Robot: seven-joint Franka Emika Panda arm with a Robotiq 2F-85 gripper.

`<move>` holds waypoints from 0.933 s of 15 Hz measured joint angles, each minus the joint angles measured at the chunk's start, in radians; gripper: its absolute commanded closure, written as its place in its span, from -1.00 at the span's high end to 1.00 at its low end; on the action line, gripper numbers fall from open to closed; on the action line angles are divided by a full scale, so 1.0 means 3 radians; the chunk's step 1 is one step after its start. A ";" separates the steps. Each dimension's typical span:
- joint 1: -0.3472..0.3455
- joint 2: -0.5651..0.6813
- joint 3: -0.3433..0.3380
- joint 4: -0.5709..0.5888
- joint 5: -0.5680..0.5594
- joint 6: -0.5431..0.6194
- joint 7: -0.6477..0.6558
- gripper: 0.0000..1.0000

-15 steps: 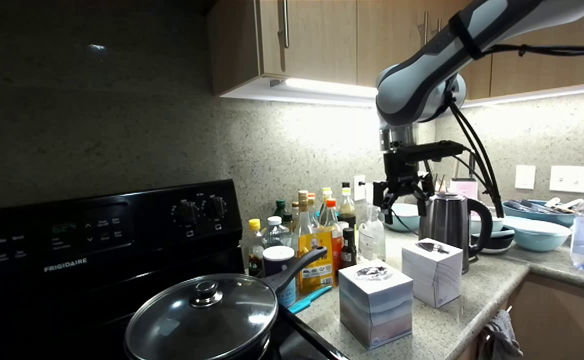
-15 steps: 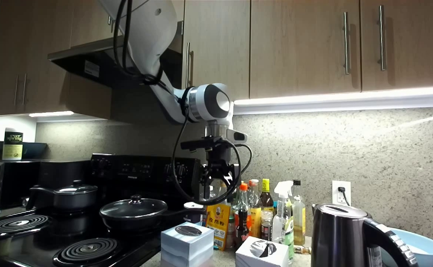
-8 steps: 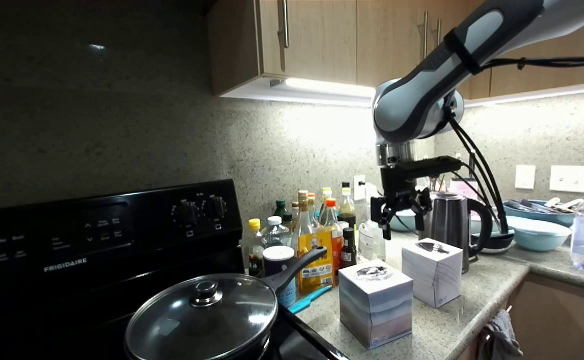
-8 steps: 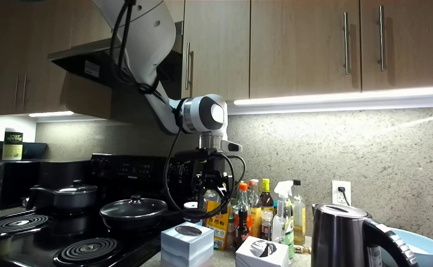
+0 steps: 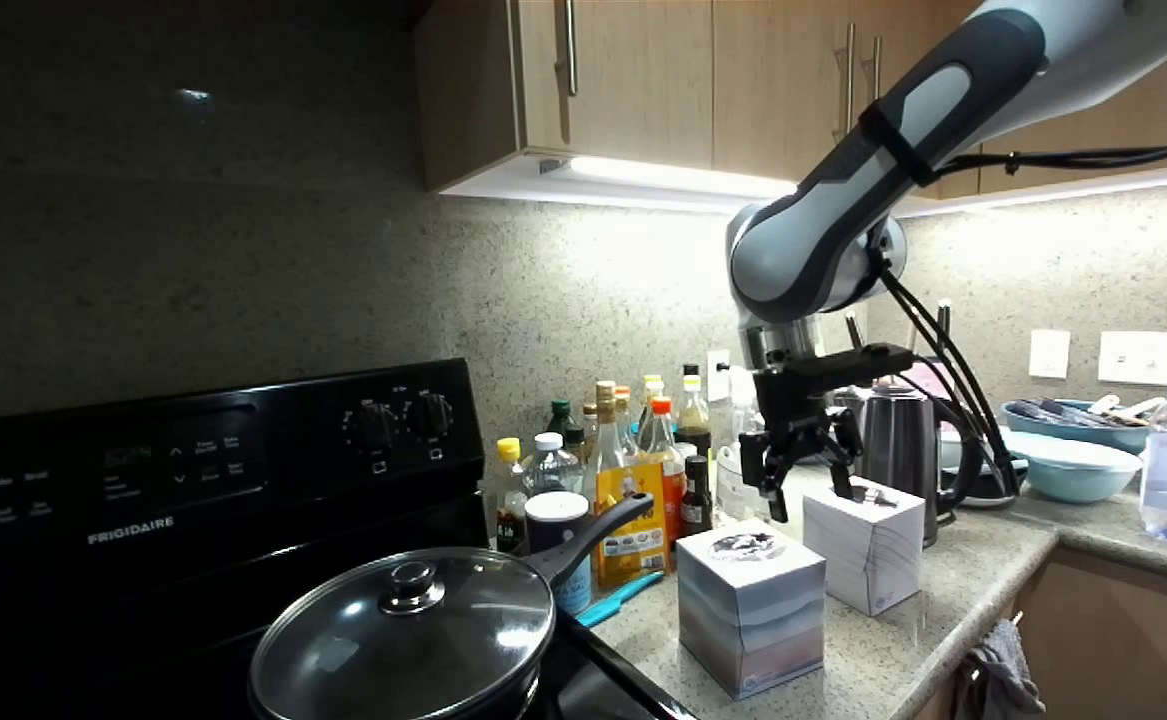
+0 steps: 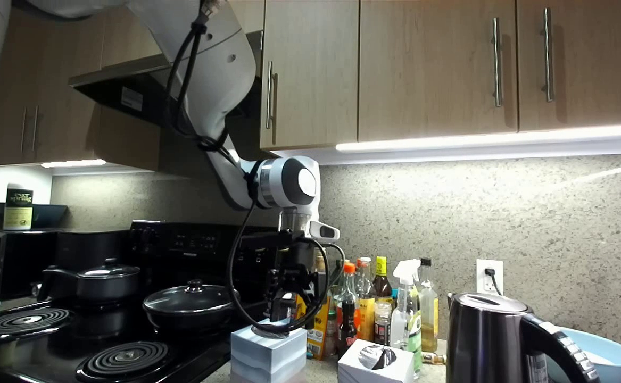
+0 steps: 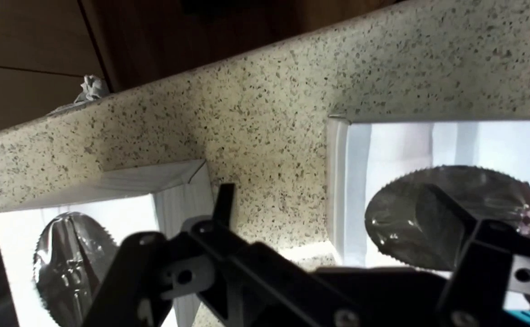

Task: Unstack the tissue boxes then place the box on the left on top of the box on the right.

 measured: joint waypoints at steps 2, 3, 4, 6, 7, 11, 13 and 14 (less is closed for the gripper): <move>0.0034 0.0088 0.0030 0.0000 0.0000 -0.0051 -0.0056 1.00; 0.0055 0.0126 0.0039 0.0000 0.0000 -0.0068 -0.0077 1.00; 0.0072 0.0163 0.0051 0.0001 0.0000 -0.0084 -0.0098 0.58; 0.0099 0.0224 0.0069 0.0003 0.0000 -0.0110 -0.0147 0.34; 0.0103 0.0244 0.0078 0.0014 0.0001 -0.0122 -0.0178 0.18; 0.0111 0.0260 0.0093 0.0064 0.0002 -0.0201 -0.0286 -0.35; 0.0111 0.0262 0.0091 0.0087 0.0002 -0.0234 -0.0316 0.44; 0.0110 0.0263 0.0088 0.0105 0.0002 -0.0243 -0.0320 0.45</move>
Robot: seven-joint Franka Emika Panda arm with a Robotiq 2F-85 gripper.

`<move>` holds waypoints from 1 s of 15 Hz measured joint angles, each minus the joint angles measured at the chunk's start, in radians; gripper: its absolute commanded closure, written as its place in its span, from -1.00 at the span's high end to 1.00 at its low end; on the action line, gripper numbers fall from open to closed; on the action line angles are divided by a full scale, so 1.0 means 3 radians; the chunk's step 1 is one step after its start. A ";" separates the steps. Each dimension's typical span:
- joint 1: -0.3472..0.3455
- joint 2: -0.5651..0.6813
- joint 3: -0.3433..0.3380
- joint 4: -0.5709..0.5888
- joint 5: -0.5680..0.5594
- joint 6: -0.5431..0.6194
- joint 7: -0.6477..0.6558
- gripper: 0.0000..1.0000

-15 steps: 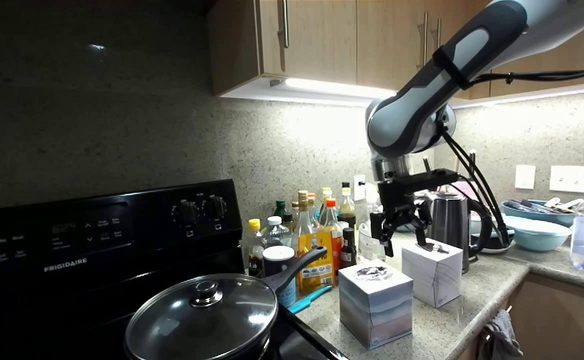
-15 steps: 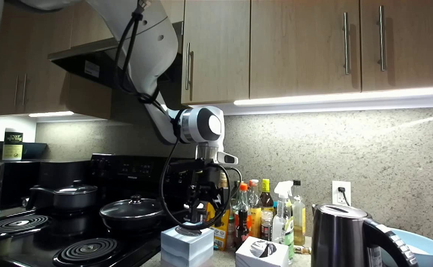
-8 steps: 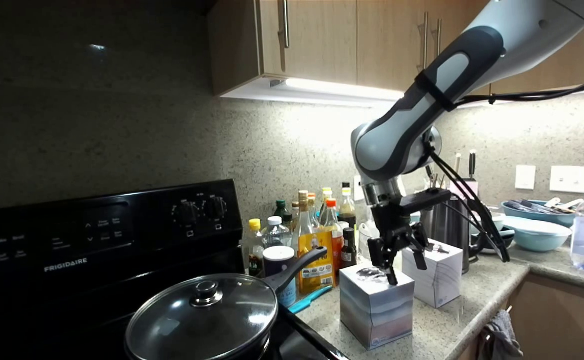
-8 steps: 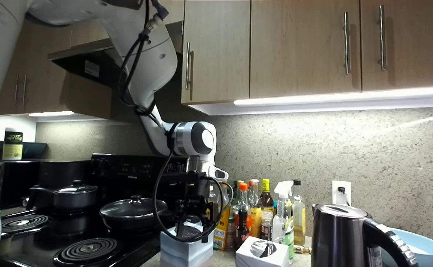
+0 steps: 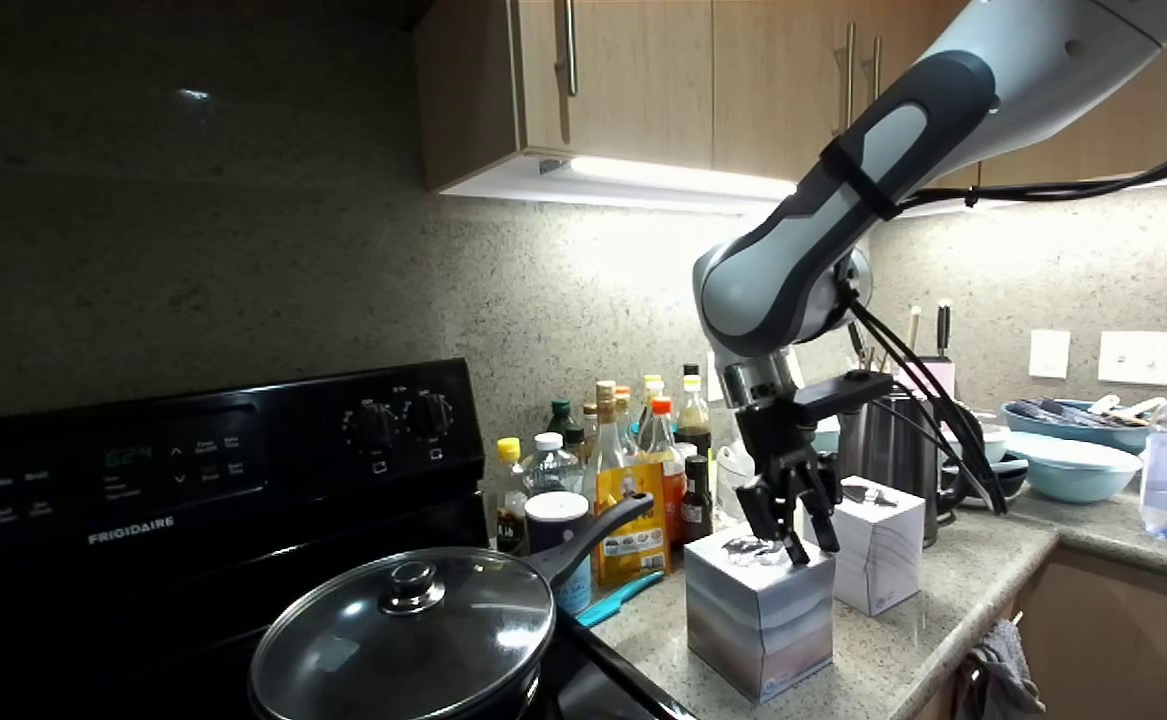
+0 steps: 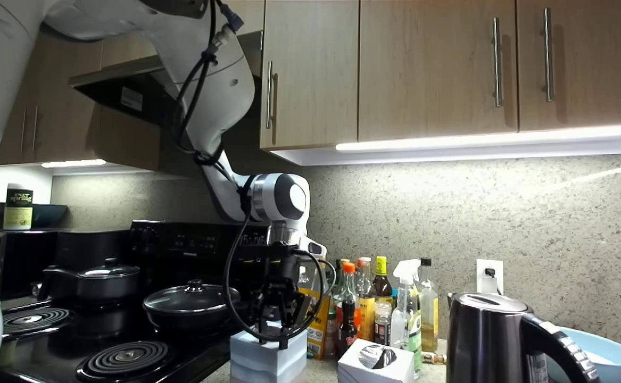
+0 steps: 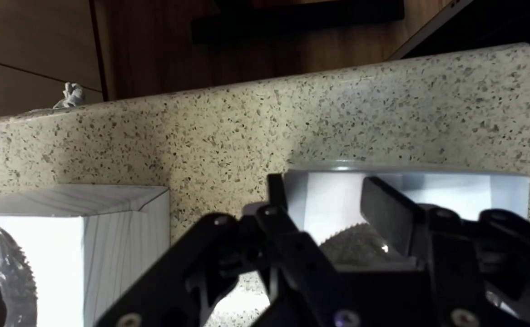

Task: Unstack the tissue boxes then place the box on the left on top of the box on the right.

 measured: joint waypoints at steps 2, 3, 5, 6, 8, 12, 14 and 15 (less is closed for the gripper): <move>-0.0001 0.0002 -0.0003 0.0038 0.0004 -0.0003 -0.0002 0.67; -0.0003 0.0002 -0.0007 0.0061 0.0009 -0.0003 -0.0004 0.81; -0.0013 0.0002 -0.0014 0.0117 0.0040 -0.0003 -0.0005 1.00; -0.0020 0.0002 -0.0018 0.0144 0.0057 -0.0003 -0.0006 1.00; -0.0027 0.0002 -0.0033 0.0192 0.0088 -0.0003 -0.0006 1.00; -0.0031 0.0022 -0.0064 0.0231 0.0096 -0.0003 -0.0006 1.00; -0.0031 0.0063 -0.0075 0.0233 0.0096 -0.0005 -0.0006 1.00; -0.0031 0.0088 -0.0078 0.0233 0.0096 -0.0006 -0.0006 1.00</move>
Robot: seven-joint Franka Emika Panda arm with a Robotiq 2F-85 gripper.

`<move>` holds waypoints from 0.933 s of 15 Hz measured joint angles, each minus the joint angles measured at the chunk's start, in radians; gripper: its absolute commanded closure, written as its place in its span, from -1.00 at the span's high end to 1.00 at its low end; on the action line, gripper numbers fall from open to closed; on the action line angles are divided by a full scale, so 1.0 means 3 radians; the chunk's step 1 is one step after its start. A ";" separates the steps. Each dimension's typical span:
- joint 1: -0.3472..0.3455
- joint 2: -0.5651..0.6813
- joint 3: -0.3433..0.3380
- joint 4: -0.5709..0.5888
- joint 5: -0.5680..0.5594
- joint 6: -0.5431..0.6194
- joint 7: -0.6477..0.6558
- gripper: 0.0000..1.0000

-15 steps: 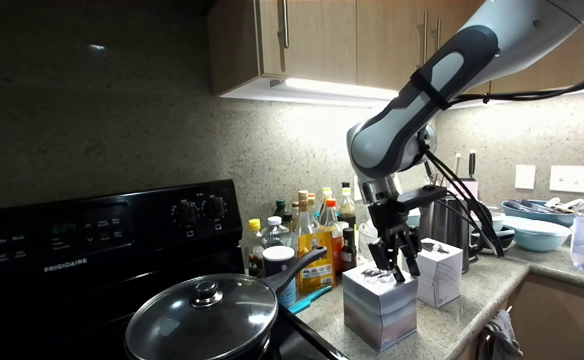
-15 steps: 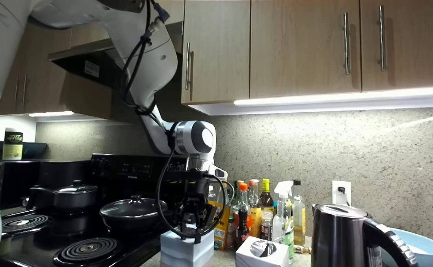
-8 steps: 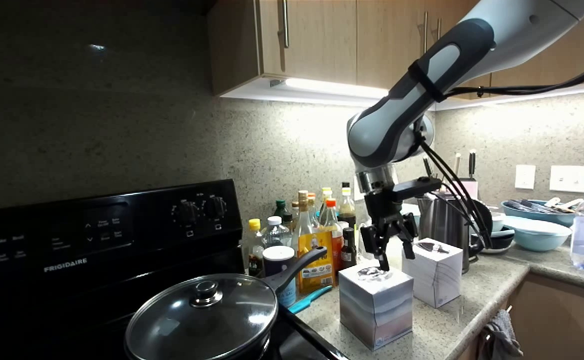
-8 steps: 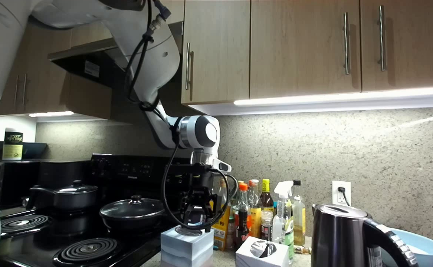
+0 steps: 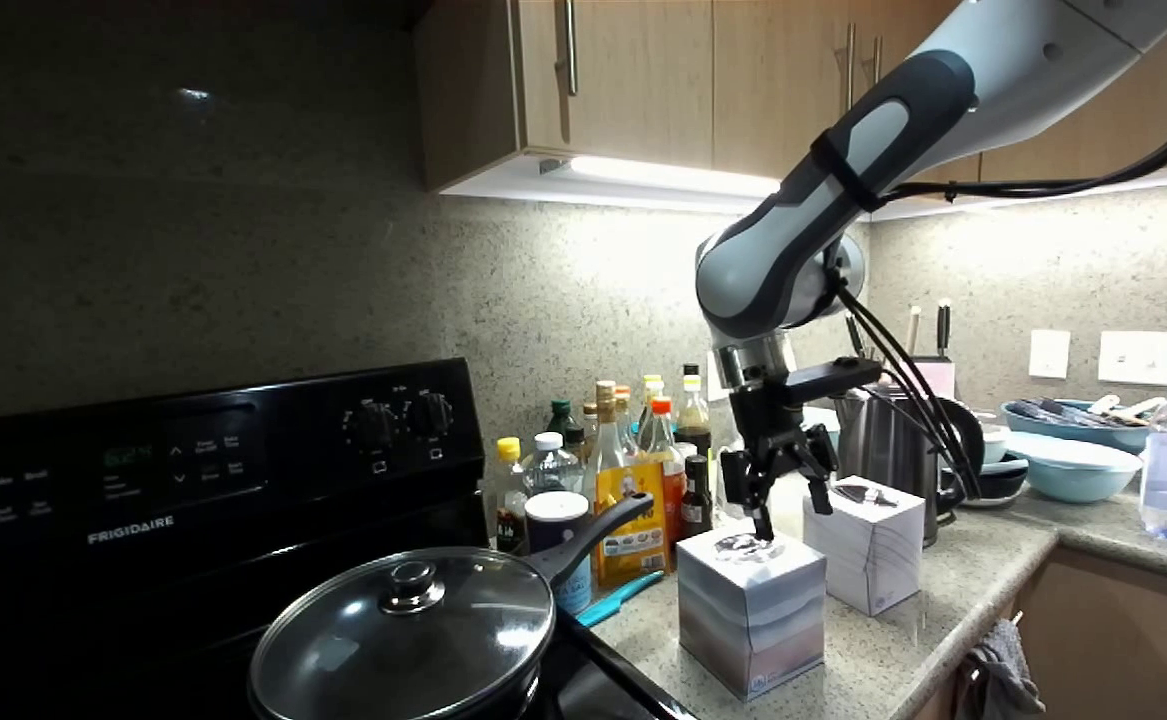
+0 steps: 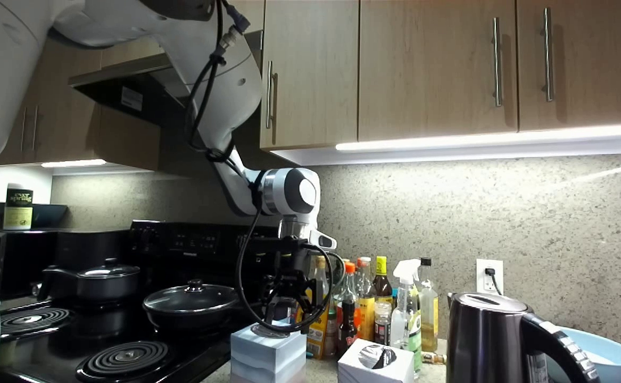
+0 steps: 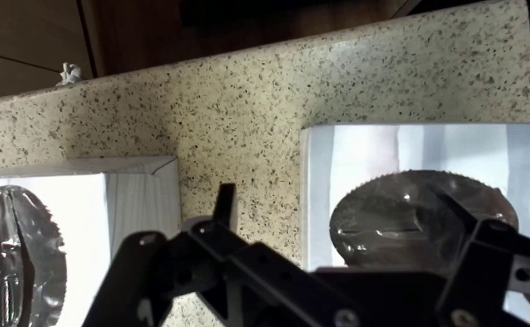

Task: Unstack the tissue boxes then place the box on the left on top of the box on the right.

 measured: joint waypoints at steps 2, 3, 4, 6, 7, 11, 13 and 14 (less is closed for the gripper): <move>0.0000 0.0056 -0.0003 0.0006 0.0001 -0.0003 -0.0014 0.99; 0.0000 0.0084 -0.0003 0.0012 0.0002 -0.0005 -0.0033 0.72; 0.0000 0.0112 -0.0003 0.0024 0.0003 -0.0008 -0.0050 0.46; 0.0000 0.0169 -0.0001 0.0059 0.0007 -0.0030 -0.0105 0.17; 0.0001 0.0195 0.0002 0.0082 0.0008 -0.0047 -0.0128 0.05; 0.0004 0.0250 0.0022 0.0184 0.0010 -0.0168 -0.0196 -0.47; 0.0002 0.0259 0.0022 0.0225 0.0010 -0.0196 -0.0206 -0.70; 0.0001 0.0262 0.0021 0.0242 0.0010 -0.0200 -0.0207 -0.80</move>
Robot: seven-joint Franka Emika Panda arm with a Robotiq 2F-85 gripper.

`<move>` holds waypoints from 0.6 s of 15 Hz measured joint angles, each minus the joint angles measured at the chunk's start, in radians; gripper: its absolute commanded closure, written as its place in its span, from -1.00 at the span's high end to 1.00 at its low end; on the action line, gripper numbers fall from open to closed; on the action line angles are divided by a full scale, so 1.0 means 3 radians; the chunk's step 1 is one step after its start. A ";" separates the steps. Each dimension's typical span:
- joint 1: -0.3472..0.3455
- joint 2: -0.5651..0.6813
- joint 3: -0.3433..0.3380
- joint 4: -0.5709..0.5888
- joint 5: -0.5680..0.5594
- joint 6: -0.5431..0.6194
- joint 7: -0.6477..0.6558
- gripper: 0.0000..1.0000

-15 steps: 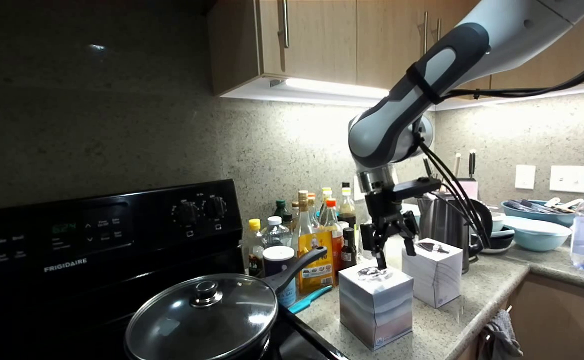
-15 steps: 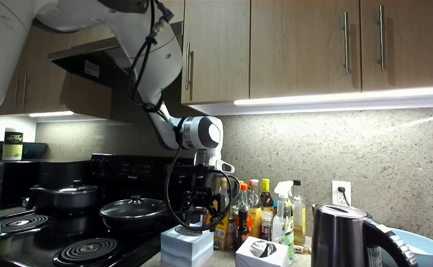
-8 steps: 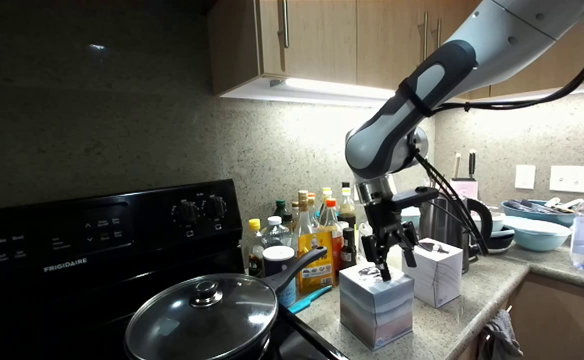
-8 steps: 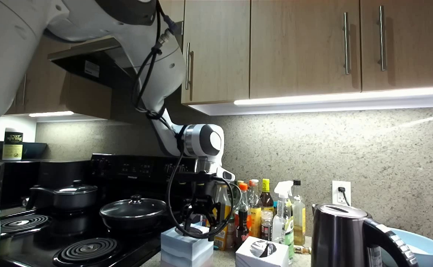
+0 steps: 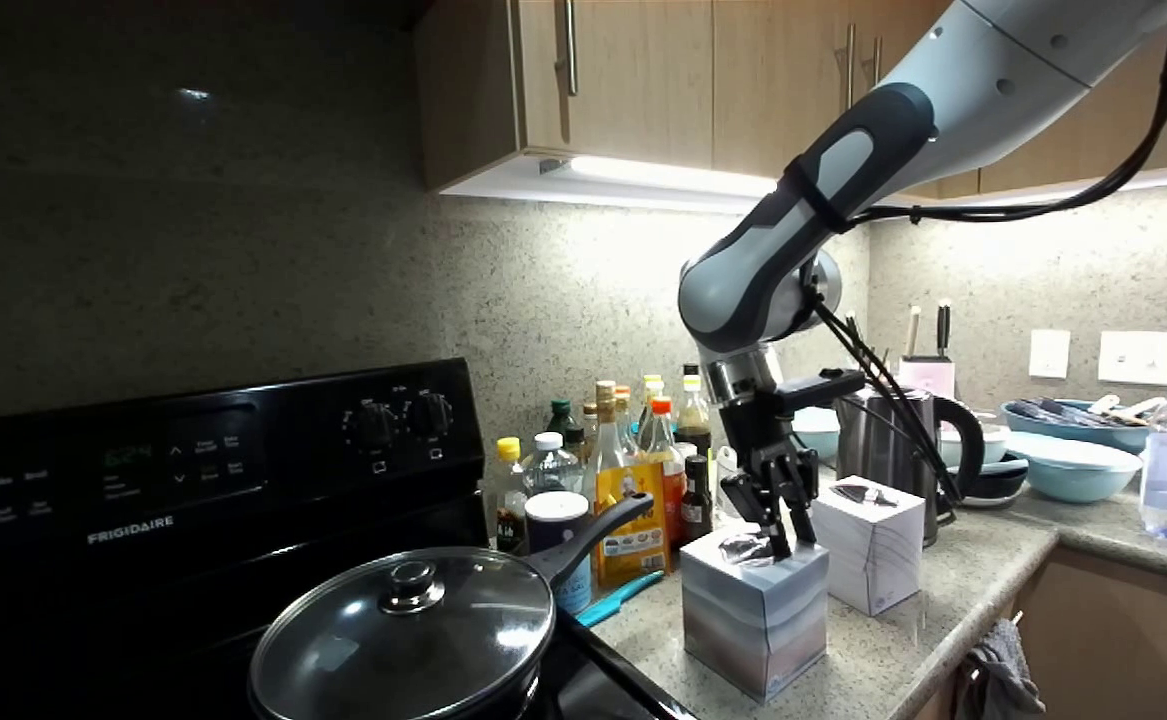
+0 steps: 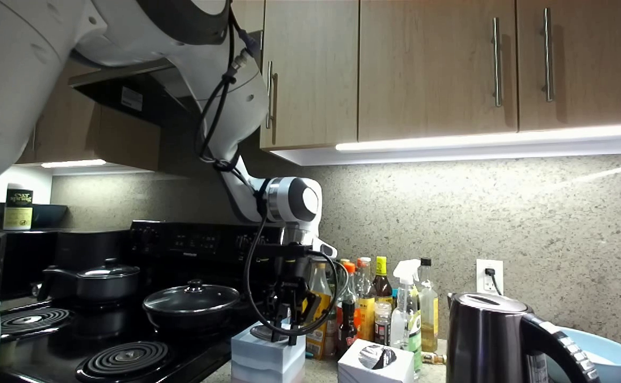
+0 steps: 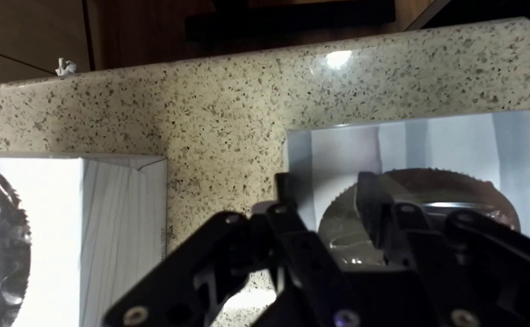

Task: Unstack the tissue boxes then place the box on the left on top of the box on the right.

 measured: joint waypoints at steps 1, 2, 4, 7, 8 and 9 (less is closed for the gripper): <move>-0.0001 0.0002 -0.0002 0.0012 0.0000 -0.0001 -0.0001 -0.92; -0.0001 0.0002 -0.0003 0.0020 0.0000 -0.0002 -0.0001 -0.90; -0.0002 0.0002 -0.0005 0.0024 0.0000 -0.0003 -0.0003 -0.89; -0.0002 0.0001 -0.0005 0.0028 0.0000 -0.0005 -0.0005 -0.88; -0.0002 -0.0004 -0.0005 0.0030 0.0000 -0.0008 -0.0005 -0.11; -0.0002 -0.0013 -0.0006 0.0031 0.0000 -0.0015 -0.0005 -0.09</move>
